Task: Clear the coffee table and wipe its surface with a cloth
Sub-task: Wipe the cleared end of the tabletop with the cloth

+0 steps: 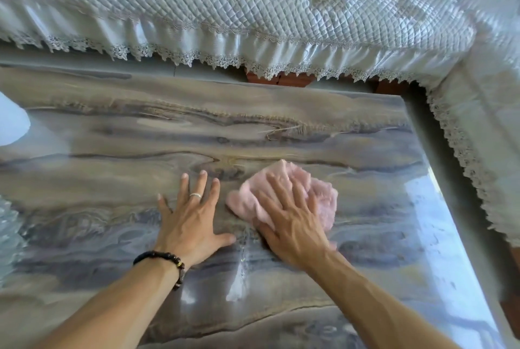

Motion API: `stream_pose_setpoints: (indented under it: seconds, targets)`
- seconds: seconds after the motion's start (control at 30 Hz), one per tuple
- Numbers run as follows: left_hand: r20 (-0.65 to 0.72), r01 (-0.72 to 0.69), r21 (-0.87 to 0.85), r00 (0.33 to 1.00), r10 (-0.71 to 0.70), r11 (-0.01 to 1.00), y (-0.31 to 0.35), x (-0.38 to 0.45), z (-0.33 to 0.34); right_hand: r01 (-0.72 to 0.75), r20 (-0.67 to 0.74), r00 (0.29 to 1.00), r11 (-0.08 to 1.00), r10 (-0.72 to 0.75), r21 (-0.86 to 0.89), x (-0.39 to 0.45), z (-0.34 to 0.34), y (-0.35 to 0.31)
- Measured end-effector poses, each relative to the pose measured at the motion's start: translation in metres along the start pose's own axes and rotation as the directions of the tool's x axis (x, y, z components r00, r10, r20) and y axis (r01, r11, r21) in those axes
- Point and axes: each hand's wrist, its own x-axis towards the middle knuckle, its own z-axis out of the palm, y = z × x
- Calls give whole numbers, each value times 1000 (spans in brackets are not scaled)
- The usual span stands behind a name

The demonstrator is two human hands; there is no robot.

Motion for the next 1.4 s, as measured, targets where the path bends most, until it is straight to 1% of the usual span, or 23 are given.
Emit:
stream_pose_setpoints:
  seconds: [0.07, 0.1, 0.23, 0.27, 0.33, 0.4, 0.43, 0.5, 0.57, 0.6, 0.67, 0.73, 0.8, 0.87, 0.93, 1.0, 1.03, 1.07, 1.13, 1.17, 1.23, 1.33, 1.4]
  targets:
    - [4, -8, 6, 1000, 8, 1000, -1, 0, 1, 64, 18, 998, 995, -62, -80, -34, -4, 32]
    - [3, -10, 4, 1000, 10, 1000, -1, 0, 2, -12, -12, 1000, 990, 10, -144, -38, -9, 55]
    - [-21, -9, -9, 1000, 9, 1000, -3, 2, 3, -557, -1, 829, 827, 559, 75, 8, -25, 56]
    - [-22, -9, -5, 1000, 9, 1000, -3, 3, 3, -554, 1, 832, 831, 555, 60, 14, -20, 31]
    - [-35, -8, 21, 999, 9, 1000, -2, 3, 4, -299, -53, 952, 954, 300, 22, 3, 0, -12]
    - [-61, -9, 38, 998, 12, 999, -2, -4, 5, -32, -28, 999, 999, 31, -9, -37, 18, -11]
    - [-71, -15, 27, 997, 17, 1000, -3, -10, 6, 4, -9, 1000, 1000, -5, -18, -54, 15, 8]
    - [-65, -38, 5, 997, 39, 999, -7, -26, 9, -178, -60, 982, 984, 177, -17, -67, 9, 54]
    - [-46, -50, 4, 998, 51, 999, -13, -40, 14, -500, -72, 858, 859, 509, 113, -51, -4, 68]
    - [-41, -45, 6, 998, 45, 999, -16, -47, 17, -569, -68, 807, 803, 587, 176, -38, -6, 54]
    - [-18, -35, 24, 999, 36, 999, -17, -66, 25, -491, -52, 864, 861, 501, 136, -32, 2, 5]
    - [16, -30, 35, 999, 29, 999, -17, -82, 36, -173, -84, 980, 983, 178, 59, -62, 31, -39]
    - [59, -15, 18, 998, 14, 1000, -14, -99, 44, 62, -90, 994, 998, -62, 0, -113, 43, -40]
    - [105, -6, 31, 994, 3, 1000, -13, -108, 48, 103, 15, 995, 974, -102, -202, -130, 39, 4]
    - [122, -8, 75, 993, -1, 997, -13, -109, 48, -164, -51, 986, 963, 157, -213, -119, 28, 49]
    - [101, -12, 85, 995, 3, 996, -12, -106, 50, -532, -53, 844, 845, 534, 53, -99, 8, 45]
    - [93, -10, 81, 996, 3, 997, -13, -104, 50, -573, -41, 813, 812, 580, 111, -91, 8, 21]
    - [102, -13, 84, 995, 4, 996, -12, -104, 51, -504, -33, 861, 860, 508, 78, -91, 12, -9]
    - [119, -11, 96, 993, -1, 995, -12, -106, 55, -109, -58, 992, 993, 111, 40, -113, 32, -63]
    - [123, -11, 104, 992, -2, 995, -13, -106, 55, 71, -62, 996, 998, -71, -3, -130, 45, -69]
    - [128, -18, 112, 992, 3, 994, -11, -106, 54, 156, -28, 987, 986, -157, -52, -152, 46, -37]
    - [141, -27, 97, 990, 13, 995, -9, -102, 50, -198, -114, 975, 979, 192, -43, -138, 30, 36]
    - [157, -30, 100, 988, 14, 995, -11, -102, 51, -477, -112, 865, 870, 490, 122, -116, 24, 27]
